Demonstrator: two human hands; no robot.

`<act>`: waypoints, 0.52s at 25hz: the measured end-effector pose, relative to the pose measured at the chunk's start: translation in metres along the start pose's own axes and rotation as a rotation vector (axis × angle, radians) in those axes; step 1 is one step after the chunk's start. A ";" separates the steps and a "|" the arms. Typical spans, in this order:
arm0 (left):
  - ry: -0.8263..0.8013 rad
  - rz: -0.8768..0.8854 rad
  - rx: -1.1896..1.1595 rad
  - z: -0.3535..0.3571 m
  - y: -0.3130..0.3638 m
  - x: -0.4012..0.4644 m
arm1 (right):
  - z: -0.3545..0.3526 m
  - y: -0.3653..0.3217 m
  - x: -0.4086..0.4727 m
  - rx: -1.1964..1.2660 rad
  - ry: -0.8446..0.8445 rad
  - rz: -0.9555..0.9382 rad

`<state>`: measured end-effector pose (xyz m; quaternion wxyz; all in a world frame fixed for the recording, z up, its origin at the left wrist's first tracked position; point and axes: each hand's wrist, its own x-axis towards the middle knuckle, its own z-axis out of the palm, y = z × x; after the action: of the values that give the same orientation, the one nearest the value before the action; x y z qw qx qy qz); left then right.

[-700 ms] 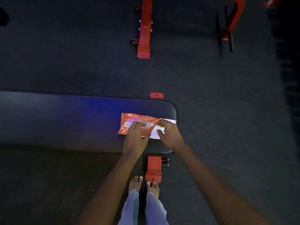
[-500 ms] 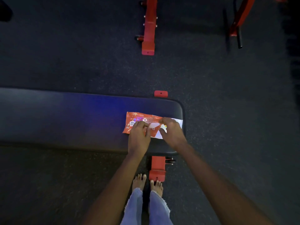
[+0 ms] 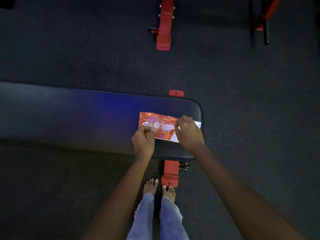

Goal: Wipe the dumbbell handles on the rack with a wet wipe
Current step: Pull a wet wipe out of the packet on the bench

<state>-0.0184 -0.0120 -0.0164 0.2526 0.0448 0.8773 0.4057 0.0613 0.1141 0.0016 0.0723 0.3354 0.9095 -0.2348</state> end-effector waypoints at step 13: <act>-0.044 -0.026 0.069 0.009 -0.006 -0.001 | -0.024 0.017 -0.009 0.263 0.071 0.046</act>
<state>-0.0126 -0.0098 -0.0252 0.2753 0.0508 0.8856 0.3705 0.0794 0.1316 0.0185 0.0009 0.3710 0.8648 -0.3383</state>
